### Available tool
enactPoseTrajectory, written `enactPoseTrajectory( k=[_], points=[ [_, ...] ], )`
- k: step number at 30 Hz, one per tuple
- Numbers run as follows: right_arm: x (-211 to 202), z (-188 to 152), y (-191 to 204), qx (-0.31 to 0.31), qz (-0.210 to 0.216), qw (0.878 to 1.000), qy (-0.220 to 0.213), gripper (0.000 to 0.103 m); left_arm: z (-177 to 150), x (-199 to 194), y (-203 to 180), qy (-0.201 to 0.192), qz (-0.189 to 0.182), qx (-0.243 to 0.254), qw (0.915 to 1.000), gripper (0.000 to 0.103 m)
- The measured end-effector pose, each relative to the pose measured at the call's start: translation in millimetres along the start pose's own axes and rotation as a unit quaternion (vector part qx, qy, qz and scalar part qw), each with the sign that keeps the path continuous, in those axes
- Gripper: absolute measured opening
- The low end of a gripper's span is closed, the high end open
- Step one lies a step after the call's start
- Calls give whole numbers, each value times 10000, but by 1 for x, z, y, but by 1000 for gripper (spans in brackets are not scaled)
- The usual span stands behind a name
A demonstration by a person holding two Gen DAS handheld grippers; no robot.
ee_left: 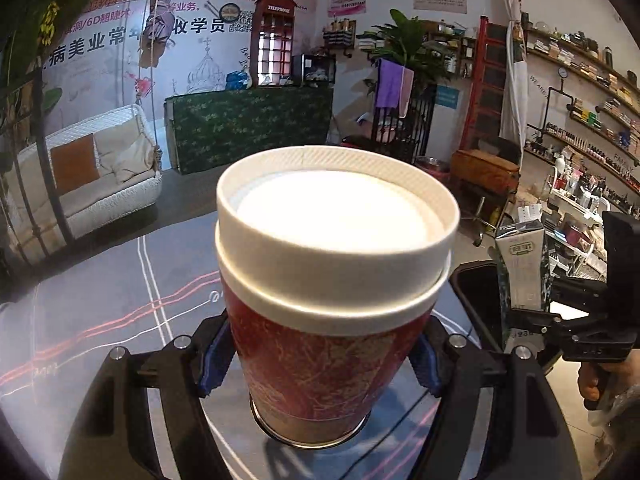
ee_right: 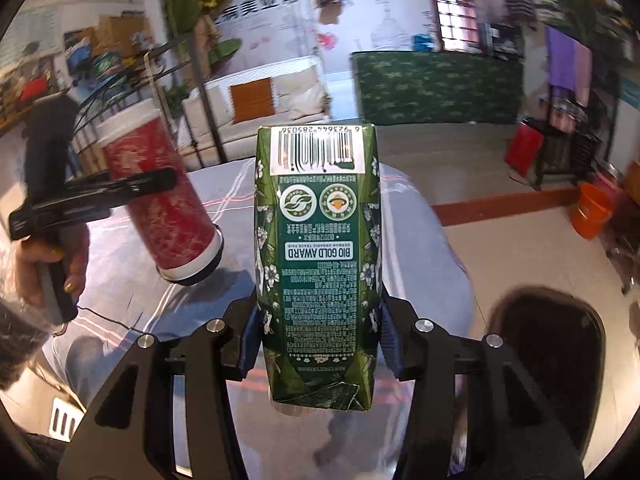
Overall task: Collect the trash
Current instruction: 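Grasp the red paper cup with the left tool while right tool lifts green carton, then drop the green carton into the black bin by opening the right tool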
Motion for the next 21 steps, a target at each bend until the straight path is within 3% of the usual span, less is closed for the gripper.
enactPoseTrajectory(
  k=[11, 21],
  points=[
    [-51, -68, -82, 896, -1033, 9906, 23, 49, 2, 15, -119, -110, -1003, 327, 9944, 72],
    [-21, -95, -160, 1705, -1795, 9661, 734, 49, -6, 43, -178, 75, -1483, 411, 9881, 72]
  ],
)
Point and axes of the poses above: each gripper's, at about its wrist camera, not at the fingertips, and x roughly the way its jaws point, y to its left, z to its top, the point moved 5 cm from there along x, roughly the way its jaws point, and after that the axes turned 9 degrees about y, right-handed, at the moved point
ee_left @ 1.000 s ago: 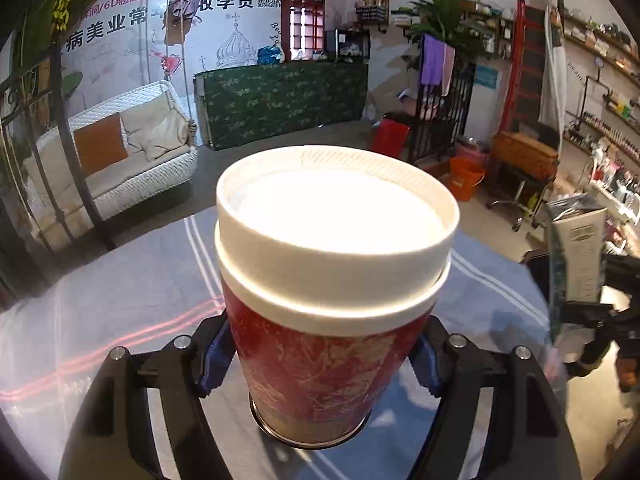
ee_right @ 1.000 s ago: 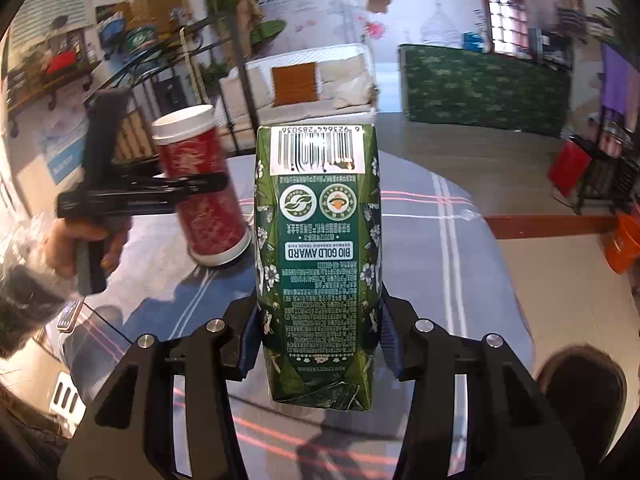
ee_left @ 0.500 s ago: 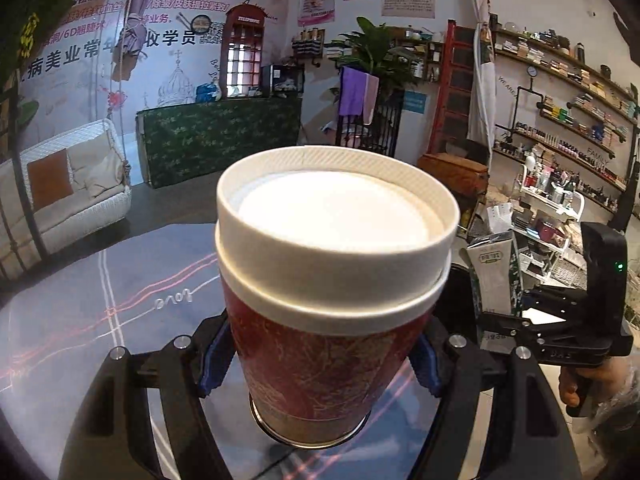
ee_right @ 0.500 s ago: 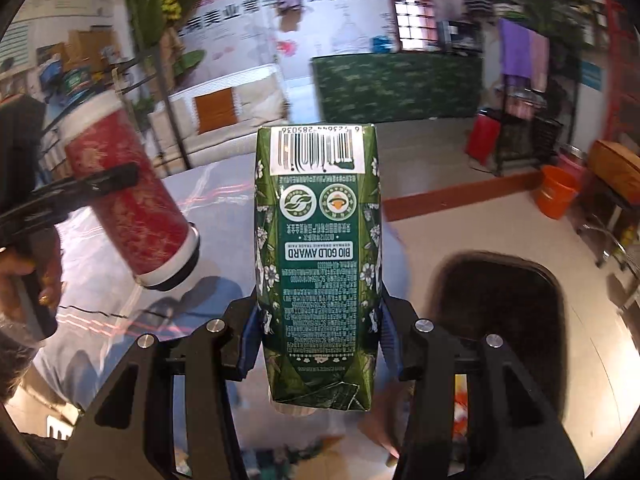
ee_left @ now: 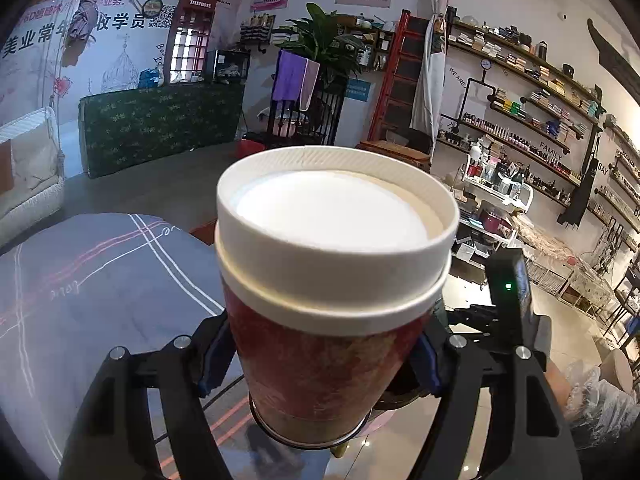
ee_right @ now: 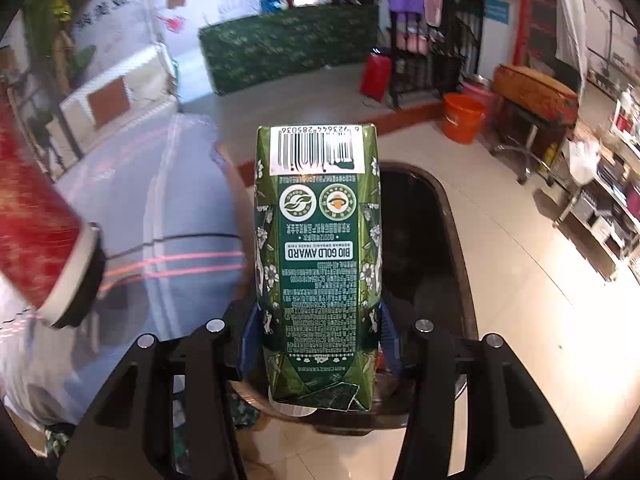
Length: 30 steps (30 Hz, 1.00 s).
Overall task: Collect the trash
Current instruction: 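Drop the green carton into the black bin by opening the right tool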
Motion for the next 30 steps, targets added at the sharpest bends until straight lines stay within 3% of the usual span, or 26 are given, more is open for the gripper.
enactPoseTrajectory(
  k=[6, 8, 16, 18, 19, 30],
  points=[
    [45, 5, -25, 257, -421, 9974, 521, 49, -6, 13, -17, 87, -171, 60, 9998, 72],
    [66, 5, -35, 304, -483, 9946, 868, 49, -8, 15, -21, 118, -223, 81, 9997, 72],
    [103, 11, -53, 45, -800, 9834, 1630, 53, -10, 27, -30, 248, -409, 112, 9988, 72],
    [101, 16, -57, 123, -855, 9841, 1555, 75, -11, 30, -32, 283, -442, 93, 9986, 72],
    [98, 16, -57, 117, -907, 9851, 1455, 78, -11, 30, -32, 296, -447, 96, 9985, 72],
    [34, -1, -66, 609, -941, 9926, 464, 79, -9, 44, -36, 437, -544, 137, 9975, 72]
  ],
)
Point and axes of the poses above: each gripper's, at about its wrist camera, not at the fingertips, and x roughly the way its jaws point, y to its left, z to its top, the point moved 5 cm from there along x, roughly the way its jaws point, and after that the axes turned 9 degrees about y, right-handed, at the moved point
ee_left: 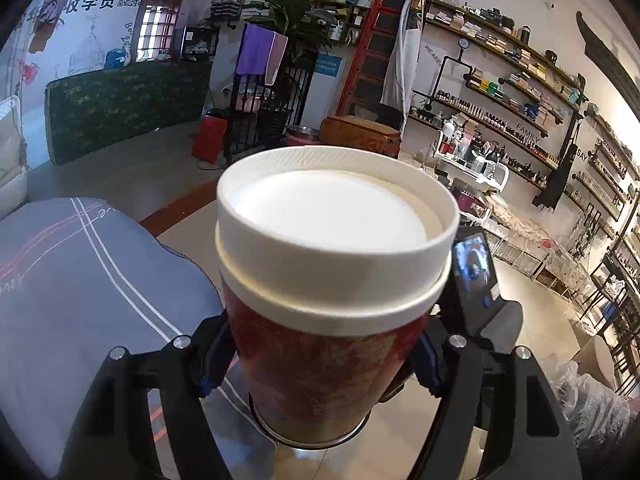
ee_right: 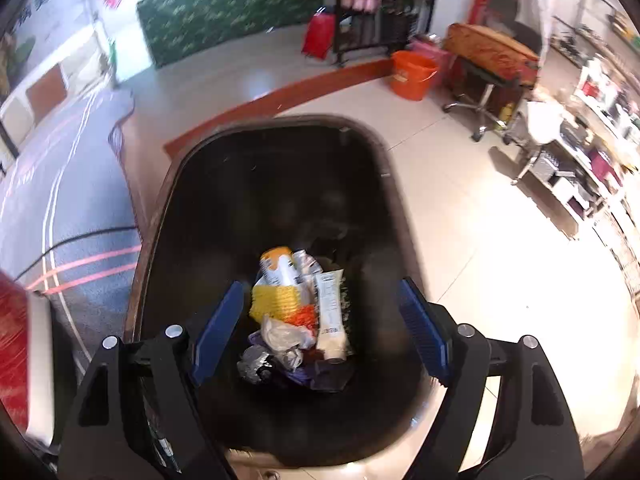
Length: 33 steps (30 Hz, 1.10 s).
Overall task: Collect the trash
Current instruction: 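Lower the red paper cup into the black bin and open the left tool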
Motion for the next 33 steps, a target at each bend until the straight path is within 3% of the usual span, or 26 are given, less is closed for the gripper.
enactPoseTrajectory(
  k=[4, 8, 22, 33],
  points=[
    [-22, -11, -15, 273, -146, 9989, -365, 80, 3, 11, 1, 120, -108, -20, 9999, 72],
    [-33, -24, -32, 611, -40, 9973, -415, 81, 5, 31, -5, 254, -174, -13, 9995, 72],
    [-47, -50, -78, 1191, -264, 9902, -685, 82, 11, 93, -15, 696, -165, -24, 9974, 72],
    [-42, -61, -84, 1409, -232, 9873, -691, 82, -5, 165, -14, 1657, -37, -89, 9861, 72]
  ],
)
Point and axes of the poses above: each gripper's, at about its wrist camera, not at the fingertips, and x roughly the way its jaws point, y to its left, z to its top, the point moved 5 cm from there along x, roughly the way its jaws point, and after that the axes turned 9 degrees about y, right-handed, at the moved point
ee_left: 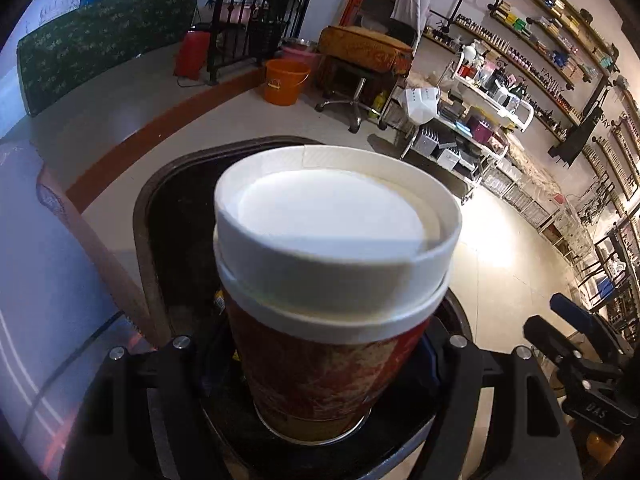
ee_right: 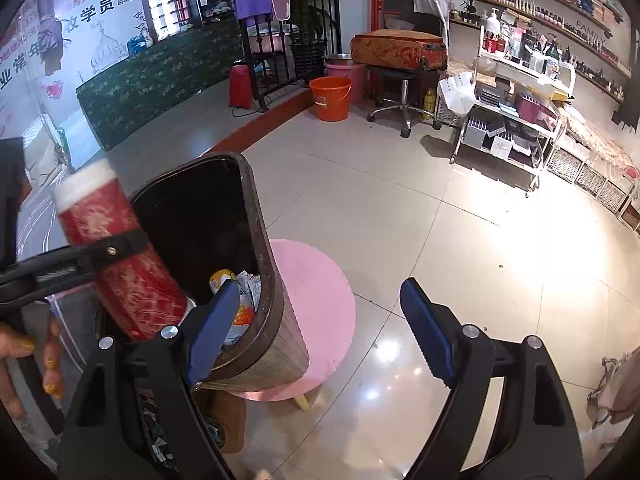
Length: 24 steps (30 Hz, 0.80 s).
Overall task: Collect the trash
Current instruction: 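Lower the red paper cup into the black bin and open the left tool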
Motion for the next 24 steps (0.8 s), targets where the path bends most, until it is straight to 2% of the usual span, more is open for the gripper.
enactPoseTrajectory(
  k=[7, 12, 14, 15, 17, 19, 22, 24],
  points=[
    [-1, -2, -6, 64, 0, 10000, -37, 82, -1, 26, 3, 358, 142, -17, 9993, 72],
    [-2, -5, -12, 184, 4, 9998, -66, 82, -4, 43, 6, 765, 311, -17, 9966, 72],
    [-4, -5, -13, 215, -4, 9997, -90, 82, -5, 44, 8, 878, 323, -58, 9956, 81],
    [-4, -5, -13, 232, -10, 9997, -86, 82, -6, 43, 9, 874, 345, -66, 9956, 87],
    [-6, -5, -14, 274, 3, 9996, -113, 82, -8, 37, 10, 812, 416, -26, 9958, 91],
    [-9, -5, -14, 311, -15, 9994, -179, 82, -10, 28, 11, 713, 478, 2, 9963, 92],
    [-15, -4, -13, 348, -48, 9990, -284, 82, -14, 12, 10, 507, 376, -36, 9980, 94],
    [-19, -3, -13, 381, -102, 9985, -369, 87, -17, -5, 7, 282, 399, -23, 9988, 96]
  ],
)
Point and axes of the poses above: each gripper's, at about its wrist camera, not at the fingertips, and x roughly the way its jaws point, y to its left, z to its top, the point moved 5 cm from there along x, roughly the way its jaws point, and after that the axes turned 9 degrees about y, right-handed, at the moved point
